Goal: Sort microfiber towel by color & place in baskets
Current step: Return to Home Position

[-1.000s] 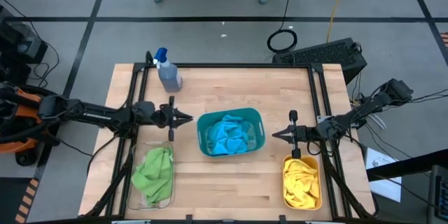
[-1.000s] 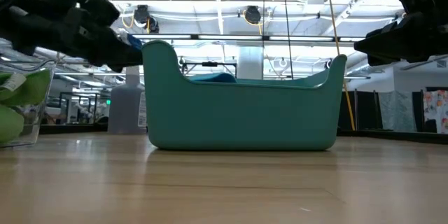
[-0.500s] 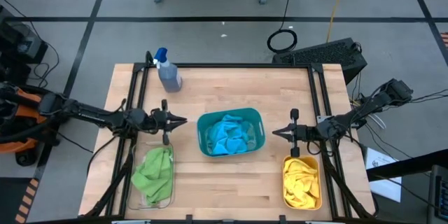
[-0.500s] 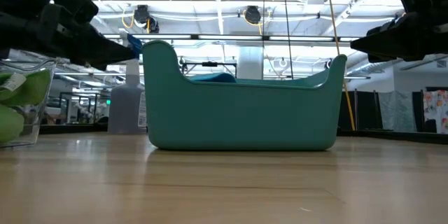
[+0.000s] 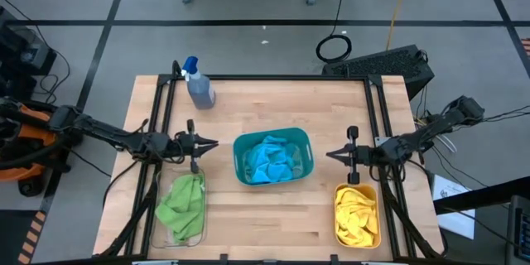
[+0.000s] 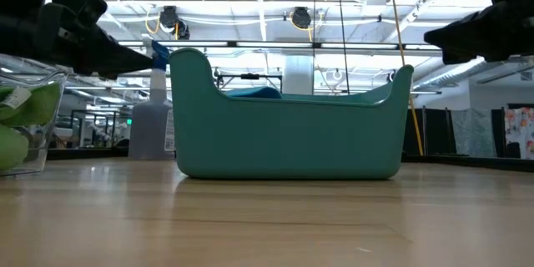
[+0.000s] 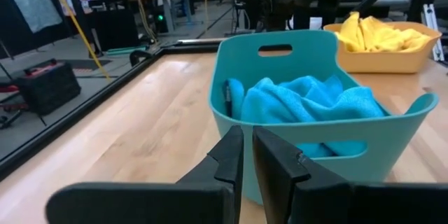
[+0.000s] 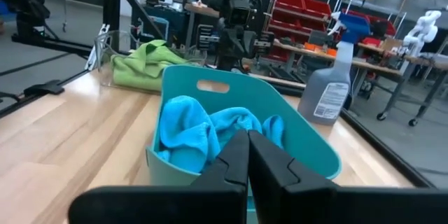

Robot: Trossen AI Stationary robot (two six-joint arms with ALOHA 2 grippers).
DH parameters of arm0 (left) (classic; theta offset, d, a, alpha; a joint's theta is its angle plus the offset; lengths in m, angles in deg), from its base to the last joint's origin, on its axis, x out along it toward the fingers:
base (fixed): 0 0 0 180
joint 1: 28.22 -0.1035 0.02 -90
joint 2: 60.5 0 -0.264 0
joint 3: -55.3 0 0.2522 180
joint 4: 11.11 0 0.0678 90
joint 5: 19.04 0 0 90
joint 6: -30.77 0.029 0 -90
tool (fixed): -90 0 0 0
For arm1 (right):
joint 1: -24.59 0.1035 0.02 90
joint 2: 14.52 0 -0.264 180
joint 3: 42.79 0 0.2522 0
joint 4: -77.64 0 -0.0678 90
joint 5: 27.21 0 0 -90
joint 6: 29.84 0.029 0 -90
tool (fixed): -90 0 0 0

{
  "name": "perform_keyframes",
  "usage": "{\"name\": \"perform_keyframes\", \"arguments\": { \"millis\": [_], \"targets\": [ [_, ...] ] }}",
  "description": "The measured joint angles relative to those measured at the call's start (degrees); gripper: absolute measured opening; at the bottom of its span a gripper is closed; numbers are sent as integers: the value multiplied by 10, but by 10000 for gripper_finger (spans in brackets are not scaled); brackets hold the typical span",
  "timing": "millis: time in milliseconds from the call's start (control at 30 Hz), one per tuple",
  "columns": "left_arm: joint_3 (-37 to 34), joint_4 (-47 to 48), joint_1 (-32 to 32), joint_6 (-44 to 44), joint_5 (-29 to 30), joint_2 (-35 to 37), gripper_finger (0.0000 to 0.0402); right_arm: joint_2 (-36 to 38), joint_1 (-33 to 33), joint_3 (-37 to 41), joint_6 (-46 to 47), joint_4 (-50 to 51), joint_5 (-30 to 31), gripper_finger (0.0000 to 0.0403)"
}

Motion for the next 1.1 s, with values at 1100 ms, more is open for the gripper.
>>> {"name": "perform_keyframes", "arguments": {
  "millis": [1100],
  "targets": [
    [-1, 55, 2, 18, 10, 74, 40, 248, -216, 0, -19, 253, -290, 0]
  ]
}}
